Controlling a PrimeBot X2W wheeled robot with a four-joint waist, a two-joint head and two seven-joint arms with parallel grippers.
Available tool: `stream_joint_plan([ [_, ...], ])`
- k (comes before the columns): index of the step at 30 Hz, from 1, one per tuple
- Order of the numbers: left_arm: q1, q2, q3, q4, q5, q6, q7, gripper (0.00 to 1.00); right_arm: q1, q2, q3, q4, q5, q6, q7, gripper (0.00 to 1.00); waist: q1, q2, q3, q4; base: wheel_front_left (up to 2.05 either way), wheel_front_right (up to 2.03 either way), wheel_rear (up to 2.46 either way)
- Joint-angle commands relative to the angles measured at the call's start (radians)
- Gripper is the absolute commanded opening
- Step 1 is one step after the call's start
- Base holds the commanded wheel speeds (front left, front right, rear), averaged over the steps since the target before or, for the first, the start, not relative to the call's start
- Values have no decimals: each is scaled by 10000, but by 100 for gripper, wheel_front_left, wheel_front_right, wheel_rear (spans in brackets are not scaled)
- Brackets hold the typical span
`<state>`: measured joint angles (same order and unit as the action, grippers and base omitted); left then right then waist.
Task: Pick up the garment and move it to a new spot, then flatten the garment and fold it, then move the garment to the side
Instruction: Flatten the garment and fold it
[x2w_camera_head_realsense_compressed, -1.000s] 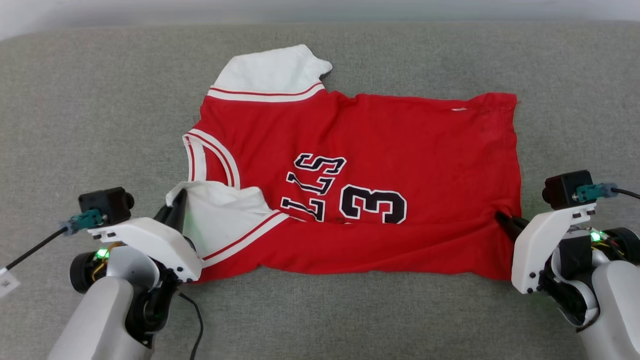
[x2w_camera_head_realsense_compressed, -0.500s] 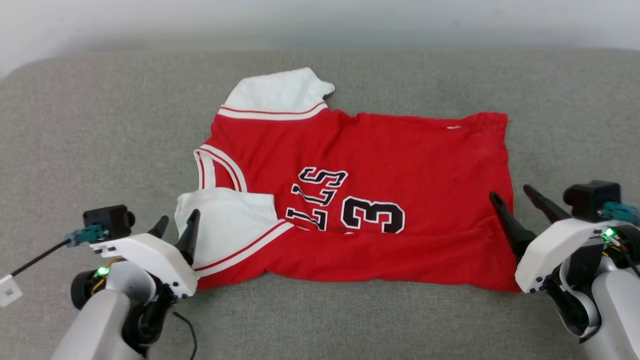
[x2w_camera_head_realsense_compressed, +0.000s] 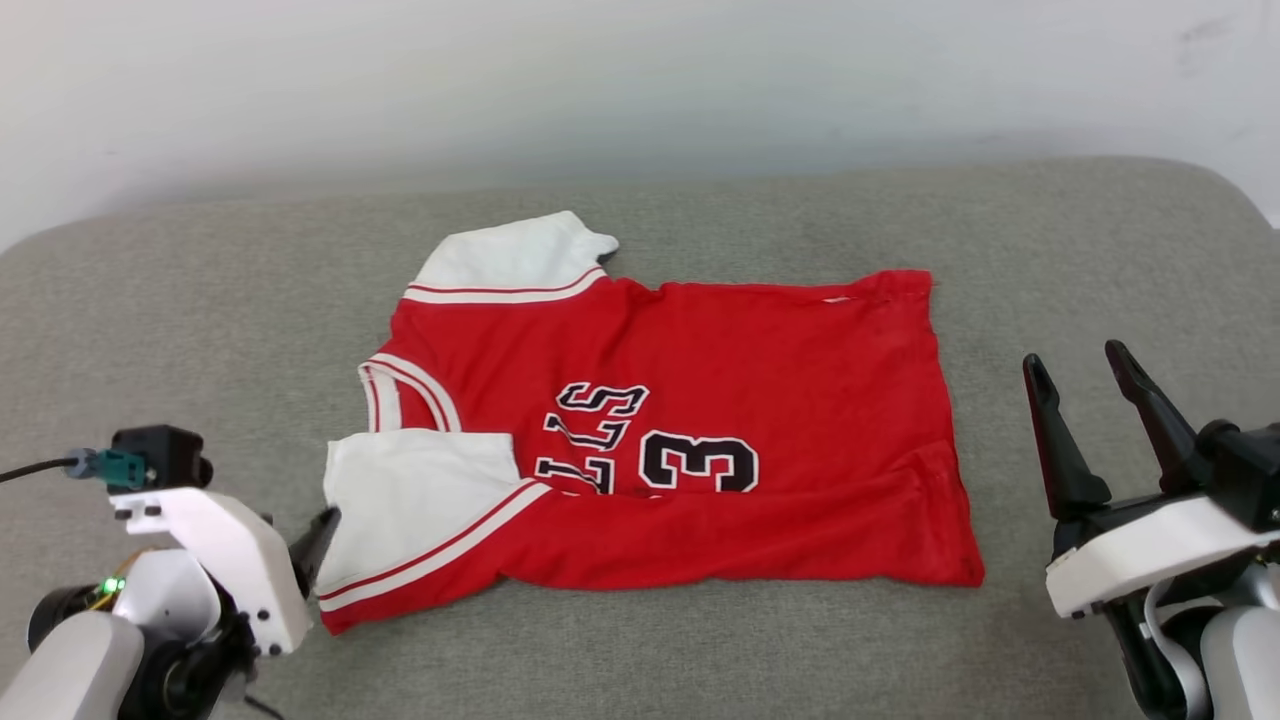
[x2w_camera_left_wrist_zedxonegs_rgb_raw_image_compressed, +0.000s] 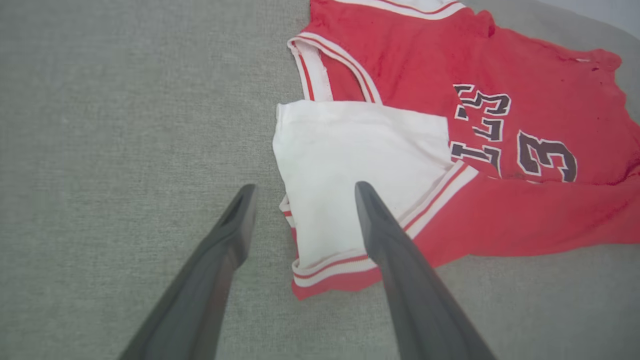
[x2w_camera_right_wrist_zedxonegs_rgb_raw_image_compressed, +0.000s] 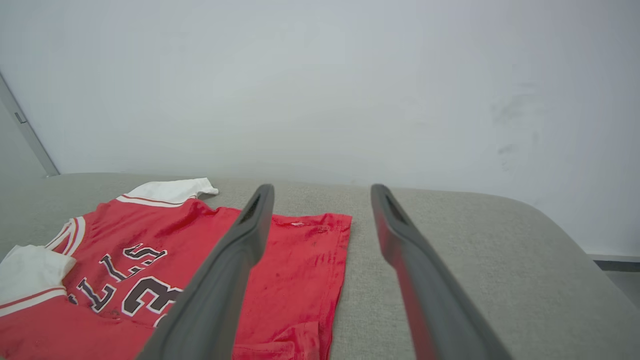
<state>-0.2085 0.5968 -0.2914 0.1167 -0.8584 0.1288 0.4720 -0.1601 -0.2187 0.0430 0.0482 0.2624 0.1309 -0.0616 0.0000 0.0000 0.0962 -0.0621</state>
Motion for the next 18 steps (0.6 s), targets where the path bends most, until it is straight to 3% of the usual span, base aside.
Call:
stream_joint_plan([
  [1, 187, 102, -58, -89, -82, 88, 282, 100, 173, 124, -38, -185, -108, -3, 12, 100, 0, 0, 83, -119, 0, 0, 0],
  [7, 552, 454, -142, -237, -633, 421, 1676, 100, 551, 709, -115, -1002, -346, -3, 150, 100, 0, 0, 765, -595, 0, 0, 0],
  [14, 541, 67, -467, 473, -1155, 271, 2391, 100, 550, 923, -163, -1120, -306, -7, 241, 100, 0, 0, 1329, -932, 0, 0, 0],
  [15, 548, -4, -560, 551, -1206, 223, 2486, 74, 540, 902, -173, -1121, -281, -5, 227, 100, 0, 0, 1338, -946, 0, 0, 0],
  [16, 538, -77, -621, 613, -1242, 179, 2520, 31, 540, 883, -203, -1110, -254, -3, 258, 100, 0, 0, 1335, -955, 0, 0, 0],
  [17, 523, -163, -641, 657, -1308, 138, 2513, 0, 555, 869, -252, -1093, -210, -3, 339, 100, 0, 0, 1323, -955, 0, 0, 0],
  [18, 512, -234, -653, 685, -1320, 84, 2473, 0, 562, 847, -287, -1111, -166, -3, 369, 100, 0, 0, 1294, -944, 0, 0, 0],
])
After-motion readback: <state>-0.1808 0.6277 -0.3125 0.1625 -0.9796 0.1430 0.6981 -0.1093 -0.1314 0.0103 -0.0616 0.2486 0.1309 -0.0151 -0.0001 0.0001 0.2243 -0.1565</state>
